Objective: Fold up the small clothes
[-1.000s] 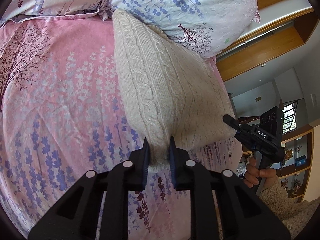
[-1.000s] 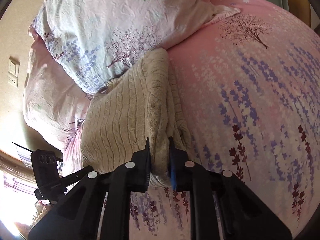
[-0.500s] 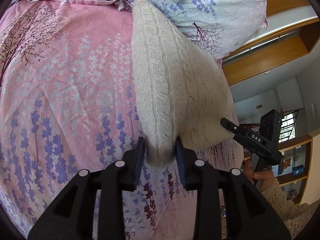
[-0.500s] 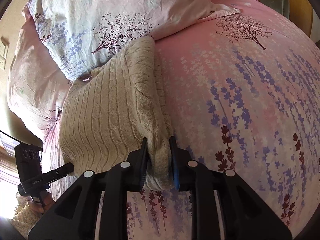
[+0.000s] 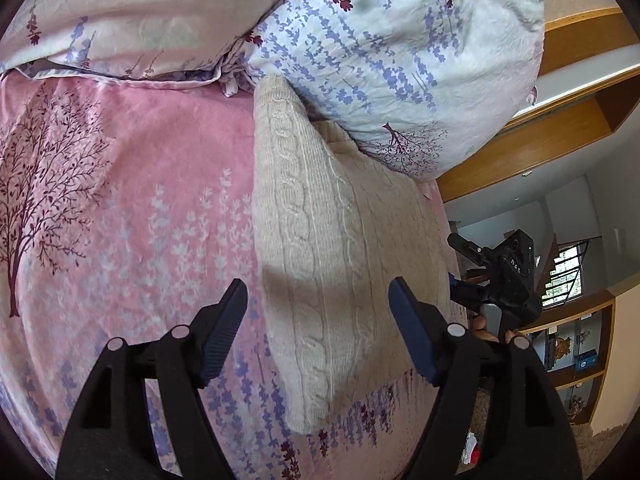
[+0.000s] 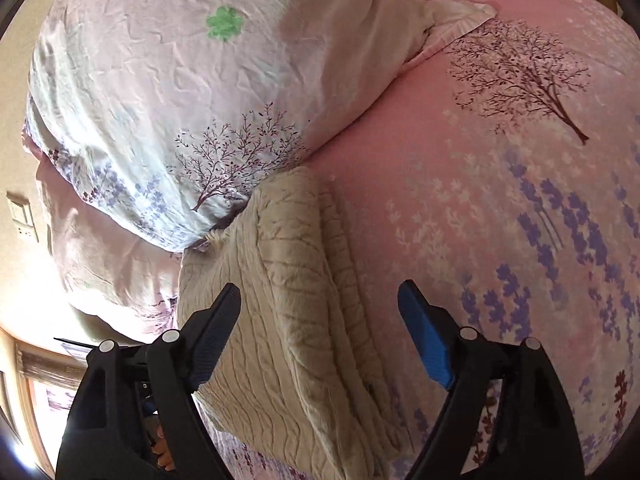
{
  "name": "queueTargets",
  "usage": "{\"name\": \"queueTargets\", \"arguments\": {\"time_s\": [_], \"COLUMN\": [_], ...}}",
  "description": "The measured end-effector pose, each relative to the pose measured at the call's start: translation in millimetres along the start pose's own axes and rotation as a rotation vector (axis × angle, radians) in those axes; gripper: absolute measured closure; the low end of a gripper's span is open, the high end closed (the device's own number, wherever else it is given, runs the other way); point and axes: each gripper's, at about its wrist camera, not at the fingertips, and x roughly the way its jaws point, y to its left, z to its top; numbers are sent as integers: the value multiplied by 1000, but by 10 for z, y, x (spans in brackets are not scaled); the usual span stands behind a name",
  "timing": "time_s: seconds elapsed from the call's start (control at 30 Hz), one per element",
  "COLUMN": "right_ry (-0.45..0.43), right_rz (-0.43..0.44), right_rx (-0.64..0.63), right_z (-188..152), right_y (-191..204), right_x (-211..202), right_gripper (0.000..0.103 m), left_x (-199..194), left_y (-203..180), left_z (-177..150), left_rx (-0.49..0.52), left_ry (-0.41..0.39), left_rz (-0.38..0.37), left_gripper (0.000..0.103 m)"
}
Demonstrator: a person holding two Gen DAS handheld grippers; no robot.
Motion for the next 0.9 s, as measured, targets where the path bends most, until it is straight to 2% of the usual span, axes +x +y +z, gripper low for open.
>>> {"name": "queueTargets", "arguments": {"time_s": [0.03, 0.07, 0.1, 0.13, 0.2, 0.3, 0.37, 0.47, 0.53, 0.57, 0.63, 0.73, 0.8, 0.9], "right_ry": [4, 11, 14, 10, -31, -63, -62, -33, -18, -9, -8, 19, 52, 82], "right_rz": [7, 7, 0, -12, -56, -119, -139, -113, -89, -75, -47, -15, -31, -81], "right_rx": [-5, -15, -30, -57, -104, -108, -84, -88, -94, -86, -75, -82, -82, -81], "right_z": [19, 29, 26, 20, 19, 53, 96, 120, 119, 120, 130, 149, 151, 126], "right_y": [14, 39, 58, 91, 169, 188, 128, 154, 179, 177, 159, 164, 158, 157], "right_x": [34, 77, 113, 143, 144, 188, 230, 233, 168, 131, 46, 1, 35, 141], "right_gripper": [25, 36, 61, 90, 93, 94, 94, 93, 88, 77, 37, 30, 25, 25], "left_x": [29, 50, 79, 108, 178, 252, 289, 317, 326, 345, 371, 444, 497, 617], "left_y": [1, 2, -1, -1, -14, -75, -132, -288, -372, -409, -442, -475, -476, -494], "left_z": [11, 23, 32, 43, 73, 85, 100, 146, 186, 203, 225, 274, 314, 336], "left_rx": [-3, -8, -11, -13, -14, 1, 26, 78, 110, 122, 136, 139, 132, 129], "left_ry": [5, 9, 15, 21, 32, 38, 36, 28, 25, 25, 30, 43, 49, 56], "left_rz": [2, 4, 7, 12, 25, 46, 79, 154, 190, 199, 210, 224, 229, 238], "left_gripper": [29, 29, 29, 29, 29, 29, 29, 26, 25, 25, 24, 21, 20, 19]}}
